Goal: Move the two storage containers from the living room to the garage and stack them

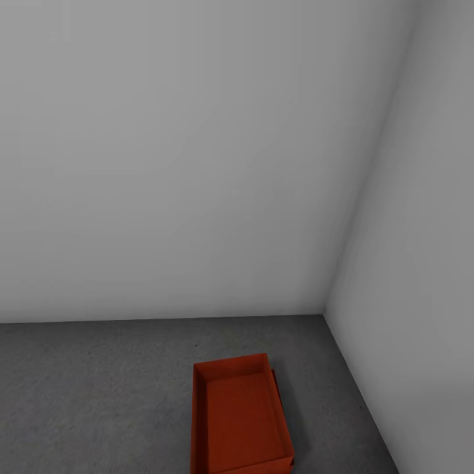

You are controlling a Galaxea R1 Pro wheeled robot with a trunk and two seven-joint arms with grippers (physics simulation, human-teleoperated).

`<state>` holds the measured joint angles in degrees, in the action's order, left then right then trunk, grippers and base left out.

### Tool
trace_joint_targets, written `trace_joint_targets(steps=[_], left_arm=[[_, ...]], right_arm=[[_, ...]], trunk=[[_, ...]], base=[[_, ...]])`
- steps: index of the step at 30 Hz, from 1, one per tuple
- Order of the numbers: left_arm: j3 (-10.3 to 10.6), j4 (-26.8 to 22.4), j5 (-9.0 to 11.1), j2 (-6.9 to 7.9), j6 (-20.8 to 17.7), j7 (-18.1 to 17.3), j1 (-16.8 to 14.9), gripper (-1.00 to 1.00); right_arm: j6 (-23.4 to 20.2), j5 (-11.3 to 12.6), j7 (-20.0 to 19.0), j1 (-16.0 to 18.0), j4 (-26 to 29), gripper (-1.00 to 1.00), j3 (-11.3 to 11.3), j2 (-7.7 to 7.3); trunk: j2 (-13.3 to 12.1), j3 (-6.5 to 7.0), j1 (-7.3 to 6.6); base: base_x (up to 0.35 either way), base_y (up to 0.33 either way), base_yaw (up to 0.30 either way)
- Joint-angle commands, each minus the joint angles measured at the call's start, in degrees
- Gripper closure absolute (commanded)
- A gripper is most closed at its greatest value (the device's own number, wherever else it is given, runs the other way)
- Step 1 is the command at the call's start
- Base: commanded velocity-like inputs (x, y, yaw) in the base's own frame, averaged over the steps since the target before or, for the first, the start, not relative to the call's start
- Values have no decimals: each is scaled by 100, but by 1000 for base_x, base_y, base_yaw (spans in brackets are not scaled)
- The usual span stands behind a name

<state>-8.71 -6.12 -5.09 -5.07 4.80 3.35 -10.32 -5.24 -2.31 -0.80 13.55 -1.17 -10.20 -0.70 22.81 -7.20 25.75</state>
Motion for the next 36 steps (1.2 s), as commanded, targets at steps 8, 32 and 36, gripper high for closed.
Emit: trace_joint_targets(steps=[8, 32, 36], left_arm=[[-43, 6, -53, -3, 22, 16, -5, -100], [-43, 6, -53, -3, 21, 17, -5, -100], [-43, 6, -53, -3, 21, 17, -5, -100]], right_arm=[[-12, -24, -8, 8, -6, -100, -26, 0], [-12, -24, -8, 8, -6, -100, -26, 0], [-12, -24, -8, 10, -6, -100, -26, 0]], trunk=[[11, -11, 3], [11, -11, 3], [11, -11, 3]], base=[[0, 0, 0], [0, 0, 0], [0, 0, 0]])
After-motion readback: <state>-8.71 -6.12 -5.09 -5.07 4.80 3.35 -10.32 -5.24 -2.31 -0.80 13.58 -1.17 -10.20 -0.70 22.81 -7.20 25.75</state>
